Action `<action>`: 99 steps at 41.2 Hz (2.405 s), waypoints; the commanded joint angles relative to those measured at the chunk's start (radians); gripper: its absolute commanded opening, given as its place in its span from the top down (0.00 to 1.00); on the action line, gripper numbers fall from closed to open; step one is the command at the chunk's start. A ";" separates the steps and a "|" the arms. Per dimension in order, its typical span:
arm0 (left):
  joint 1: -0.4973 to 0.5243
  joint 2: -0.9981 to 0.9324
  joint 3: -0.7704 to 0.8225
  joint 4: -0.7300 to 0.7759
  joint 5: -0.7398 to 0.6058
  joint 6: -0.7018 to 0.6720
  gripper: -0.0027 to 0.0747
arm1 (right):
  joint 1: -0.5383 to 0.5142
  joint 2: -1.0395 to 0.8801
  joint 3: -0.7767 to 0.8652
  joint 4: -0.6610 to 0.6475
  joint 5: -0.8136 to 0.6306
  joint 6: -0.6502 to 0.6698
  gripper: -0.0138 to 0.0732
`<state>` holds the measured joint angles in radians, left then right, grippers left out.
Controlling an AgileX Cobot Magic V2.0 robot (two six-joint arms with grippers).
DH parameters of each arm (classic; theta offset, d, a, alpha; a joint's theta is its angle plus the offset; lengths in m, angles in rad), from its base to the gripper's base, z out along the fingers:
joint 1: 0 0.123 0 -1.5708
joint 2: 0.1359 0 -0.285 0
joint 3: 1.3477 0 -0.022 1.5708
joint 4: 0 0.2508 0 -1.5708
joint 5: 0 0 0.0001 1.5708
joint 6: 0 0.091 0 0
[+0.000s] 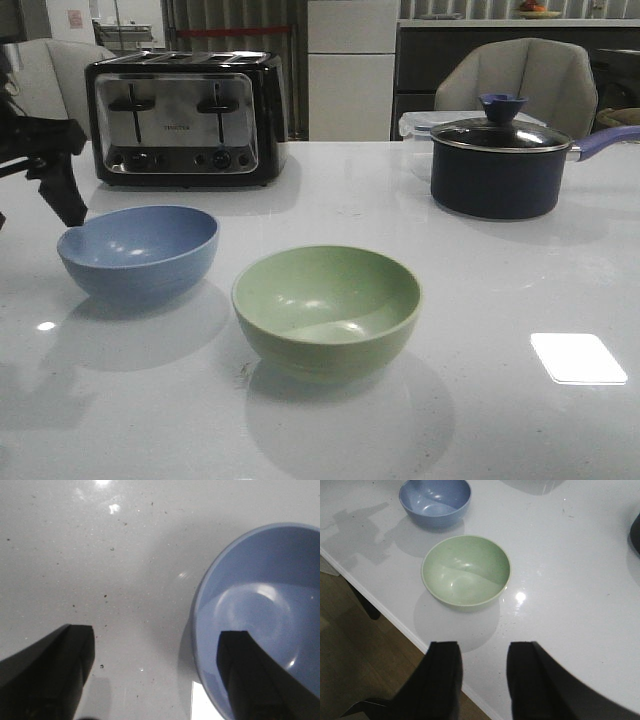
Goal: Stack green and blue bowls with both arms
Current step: 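Lower the left gripper and grasp the rim of the light blue bowl, then lift the blue bowl and lower it into the green bowl, then open the left gripper and raise it away from the bowls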
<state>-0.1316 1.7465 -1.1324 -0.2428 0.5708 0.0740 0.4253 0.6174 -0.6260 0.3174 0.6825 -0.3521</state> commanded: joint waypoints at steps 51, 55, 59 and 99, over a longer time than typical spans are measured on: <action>-0.132 -0.152 -0.183 -0.058 0.137 0.173 0.85 | 0.002 -0.002 -0.025 0.011 -0.065 -0.011 0.42; -0.195 -0.152 -0.240 -0.058 0.204 0.196 0.85 | 0.002 -0.002 -0.025 0.011 -0.065 -0.011 0.42; -0.267 -0.152 -0.267 -0.058 0.196 0.207 0.85 | 0.002 -0.002 -0.025 0.011 -0.065 -0.011 0.42; -0.444 0.082 -0.273 -0.139 0.153 0.207 0.76 | 0.002 -0.002 -0.025 0.011 -0.065 -0.011 0.42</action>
<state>-0.5686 1.8763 -1.3690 -0.3501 0.7583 0.2824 0.4253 0.6174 -0.6260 0.3174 0.6825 -0.3521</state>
